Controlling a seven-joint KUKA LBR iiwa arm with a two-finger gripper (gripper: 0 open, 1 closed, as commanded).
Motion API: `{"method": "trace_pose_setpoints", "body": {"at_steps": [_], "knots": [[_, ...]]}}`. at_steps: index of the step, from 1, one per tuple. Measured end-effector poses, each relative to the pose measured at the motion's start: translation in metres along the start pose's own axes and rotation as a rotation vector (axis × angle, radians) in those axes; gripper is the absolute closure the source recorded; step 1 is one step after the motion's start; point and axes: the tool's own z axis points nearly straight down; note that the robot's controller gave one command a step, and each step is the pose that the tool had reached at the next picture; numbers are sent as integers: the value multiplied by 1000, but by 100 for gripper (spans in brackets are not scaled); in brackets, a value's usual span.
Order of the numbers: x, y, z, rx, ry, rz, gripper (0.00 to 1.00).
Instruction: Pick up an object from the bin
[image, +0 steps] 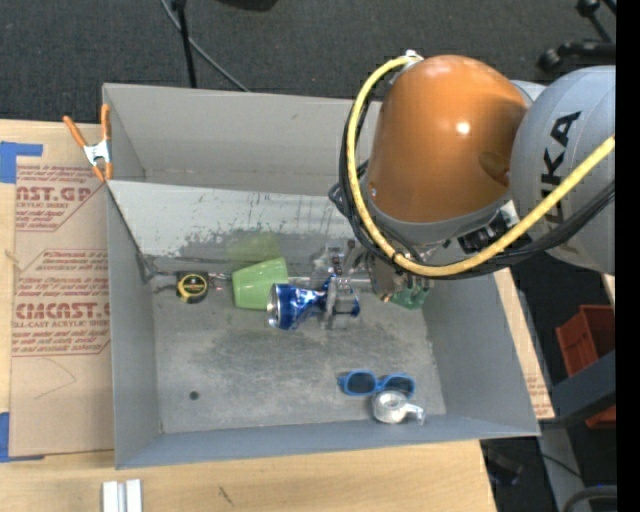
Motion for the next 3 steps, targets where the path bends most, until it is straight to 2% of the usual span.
{"method": "trace_pose_setpoints", "body": {"at_steps": [3], "knots": [[0,0,0,0,0,0,100]]}}
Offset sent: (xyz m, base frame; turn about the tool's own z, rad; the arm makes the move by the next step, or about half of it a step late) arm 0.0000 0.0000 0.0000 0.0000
